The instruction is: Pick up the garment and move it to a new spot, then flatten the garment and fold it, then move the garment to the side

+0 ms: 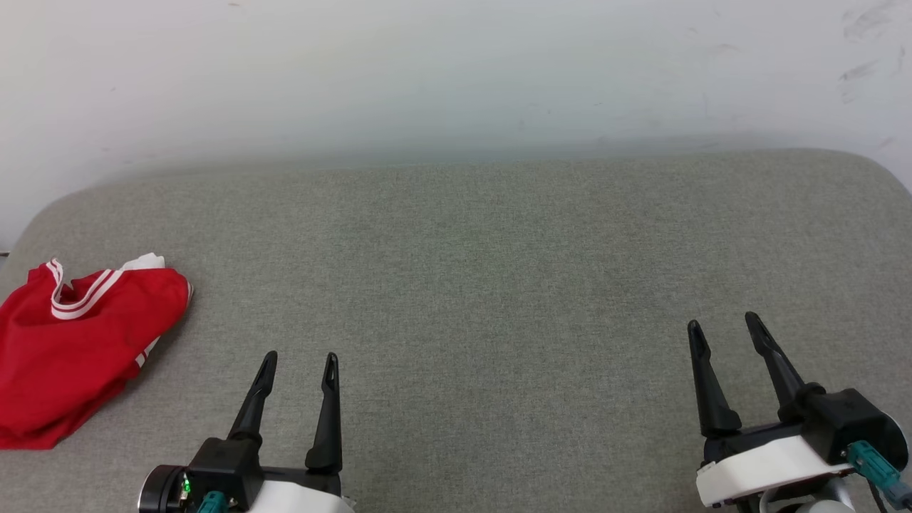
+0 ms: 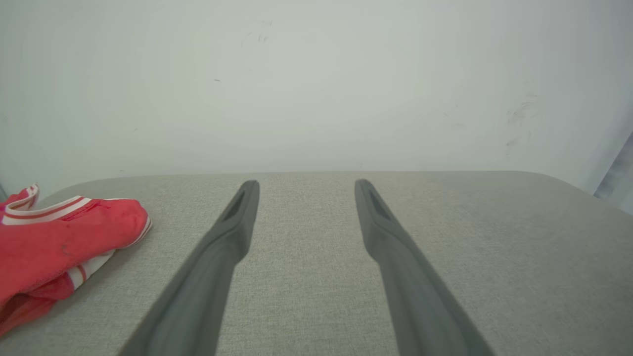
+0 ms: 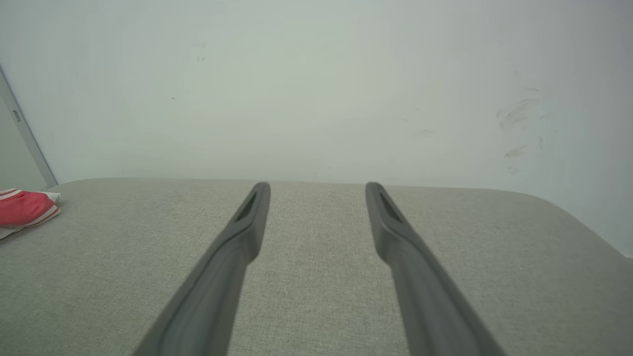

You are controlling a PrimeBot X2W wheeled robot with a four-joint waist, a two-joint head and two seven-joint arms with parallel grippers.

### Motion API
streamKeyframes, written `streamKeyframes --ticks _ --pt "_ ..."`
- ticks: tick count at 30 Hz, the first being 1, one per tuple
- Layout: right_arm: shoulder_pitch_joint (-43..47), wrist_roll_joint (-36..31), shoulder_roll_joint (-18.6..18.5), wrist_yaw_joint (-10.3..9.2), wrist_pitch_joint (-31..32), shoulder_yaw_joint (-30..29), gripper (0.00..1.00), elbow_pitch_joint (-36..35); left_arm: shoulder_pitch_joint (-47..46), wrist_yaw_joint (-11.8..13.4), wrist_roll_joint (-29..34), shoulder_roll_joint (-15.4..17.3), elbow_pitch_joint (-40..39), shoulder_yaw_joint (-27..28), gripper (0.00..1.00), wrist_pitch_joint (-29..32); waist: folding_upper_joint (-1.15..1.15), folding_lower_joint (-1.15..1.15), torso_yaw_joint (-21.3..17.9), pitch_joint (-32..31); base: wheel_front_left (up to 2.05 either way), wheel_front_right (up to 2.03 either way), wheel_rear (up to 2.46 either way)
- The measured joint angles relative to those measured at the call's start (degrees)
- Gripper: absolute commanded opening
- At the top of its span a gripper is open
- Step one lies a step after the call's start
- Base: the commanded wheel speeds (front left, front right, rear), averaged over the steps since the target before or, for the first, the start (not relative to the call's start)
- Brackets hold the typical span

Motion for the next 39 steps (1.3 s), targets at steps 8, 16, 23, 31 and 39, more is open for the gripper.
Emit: streamKeyframes --ticks 8,16,23,31,39 --pt "0.0 -2.0 0.0 0.00 -0.8 0.5 1.00 0.0 0.1 -1.4 3.0 -0.6 0.5 0.9 1.00 -0.9 0.00 0.00 0.1 0.1 0.00 0.00 0.00" --pt "0.3 -3.0 0.0 0.00 -1.2 2.5 1.00 -0.3 0.2 -1.9 3.9 -0.9 1.7 2.0 1.00 -1.3 0.00 0.00 1.7 -0.1 0.00 0.00 0.00" --pt "1.0 -2.2 0.0 0.00 -1.2 4.1 1.00 -1.0 0.3 -1.9 3.5 -0.9 2.3 3.0 1.00 -1.3 0.00 0.00 5.0 -0.7 0.00 0.00 0.00" --pt "2.0 -1.1 0.0 0.00 -1.2 5.6 1.00 -0.5 1.5 -2.4 4.0 -0.9 2.9 3.9 1.00 -1.3 0.00 0.00 10.0 -1.7 0.00 0.00 0.00" --pt "2.3 -0.6 0.0 0.00 -1.2 7.2 1.00 0.1 2.6 -2.8 4.6 -0.9 3.0 4.3 1.00 -1.3 0.00 0.00 15.3 -2.7 0.00 0.00 0.00"
